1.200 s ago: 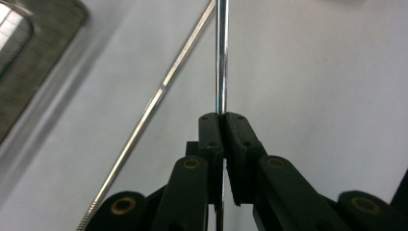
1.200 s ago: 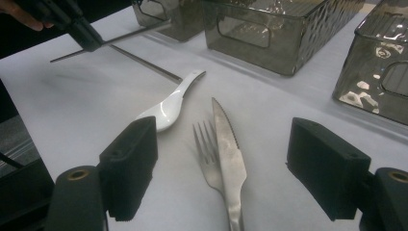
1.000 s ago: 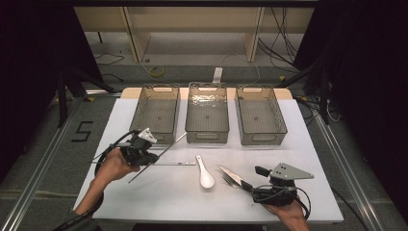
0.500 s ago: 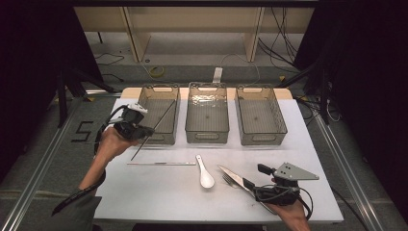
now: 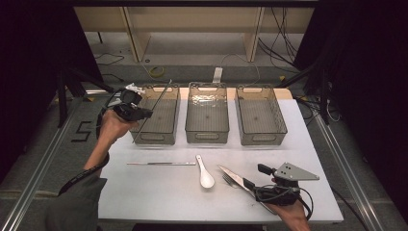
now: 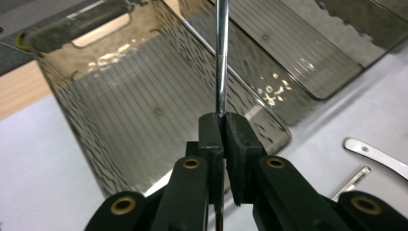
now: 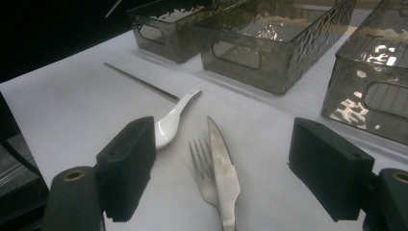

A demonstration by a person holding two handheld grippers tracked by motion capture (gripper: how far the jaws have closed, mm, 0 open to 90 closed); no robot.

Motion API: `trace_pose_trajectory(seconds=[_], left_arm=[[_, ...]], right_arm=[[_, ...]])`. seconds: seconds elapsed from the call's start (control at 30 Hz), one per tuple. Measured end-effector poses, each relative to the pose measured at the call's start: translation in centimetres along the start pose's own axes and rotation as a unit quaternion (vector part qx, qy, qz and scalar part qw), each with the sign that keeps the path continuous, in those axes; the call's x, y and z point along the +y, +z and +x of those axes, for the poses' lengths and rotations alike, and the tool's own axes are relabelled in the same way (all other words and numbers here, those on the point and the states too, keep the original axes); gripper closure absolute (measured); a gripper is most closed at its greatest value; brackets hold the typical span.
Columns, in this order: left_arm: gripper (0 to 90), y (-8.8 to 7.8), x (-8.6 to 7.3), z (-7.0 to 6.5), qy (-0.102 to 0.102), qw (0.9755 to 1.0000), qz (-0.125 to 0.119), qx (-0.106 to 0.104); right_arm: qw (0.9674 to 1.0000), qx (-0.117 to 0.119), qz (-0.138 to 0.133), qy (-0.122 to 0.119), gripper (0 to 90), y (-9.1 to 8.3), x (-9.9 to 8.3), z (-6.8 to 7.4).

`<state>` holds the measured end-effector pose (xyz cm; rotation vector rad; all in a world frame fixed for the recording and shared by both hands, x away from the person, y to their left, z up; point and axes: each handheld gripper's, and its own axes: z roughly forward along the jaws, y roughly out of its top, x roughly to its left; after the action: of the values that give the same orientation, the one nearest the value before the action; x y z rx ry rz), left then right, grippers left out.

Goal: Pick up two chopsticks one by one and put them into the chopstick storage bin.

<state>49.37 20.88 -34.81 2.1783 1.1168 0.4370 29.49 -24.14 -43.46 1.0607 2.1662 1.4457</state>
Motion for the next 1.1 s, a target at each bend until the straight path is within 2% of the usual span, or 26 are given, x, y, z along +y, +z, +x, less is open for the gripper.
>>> trace_pose_trajectory(seconds=[0.17,0.3,0.43,0.7,0.77,0.83,1.0,1.07,1.1], left_arm=[[85.1,0.1,0.6,1.1,-0.010,0.9999,-0.003,0.013],[85.1,0.6,1.5,2.0,-0.020,0.9997,-0.002,0.015],[85.1,0.9,2.0,2.5,-0.029,0.9994,-0.009,0.017],[85.1,1.2,3.5,2.9,-0.029,0.9990,-0.021,0.026],[85.1,1.5,3.6,3.0,-0.028,0.9988,-0.022,0.032],[85.1,1.7,3.6,3.2,-0.039,0.9984,-0.028,0.031],[85.1,2.6,3.3,3.5,-0.046,0.9978,-0.032,0.035],[85.1,3.3,3.4,3.6,-0.040,0.9982,-0.020,0.041],[85.1,3.5,3.4,3.6,-0.040,0.9980,-0.022,0.044]], right_arm=[[1.0000,0.003,0.001,-0.003,25.6,0.1,0.0,0.0],[1.0000,0.006,0.006,0.000,25.6,0.3,0.0,0.1],[1.0000,0.005,0.002,-0.001,25.7,0.1,0.0,0.1],[1.0000,0.008,0.002,-0.001,25.7,0.1,0.0,0.1],[1.0000,0.010,0.002,-0.001,25.7,0.1,0.1,0.1],[0.9999,0.010,0.001,-0.002,25.7,0.1,0.0,0.2],[0.9999,0.010,0.000,-0.002,25.7,0.0,0.1,0.1],[1.0000,0.010,0.000,-0.001,25.7,0.0,0.1,0.1],[1.0000,0.010,0.000,-0.001,25.8,0.0,0.1,0.1]])
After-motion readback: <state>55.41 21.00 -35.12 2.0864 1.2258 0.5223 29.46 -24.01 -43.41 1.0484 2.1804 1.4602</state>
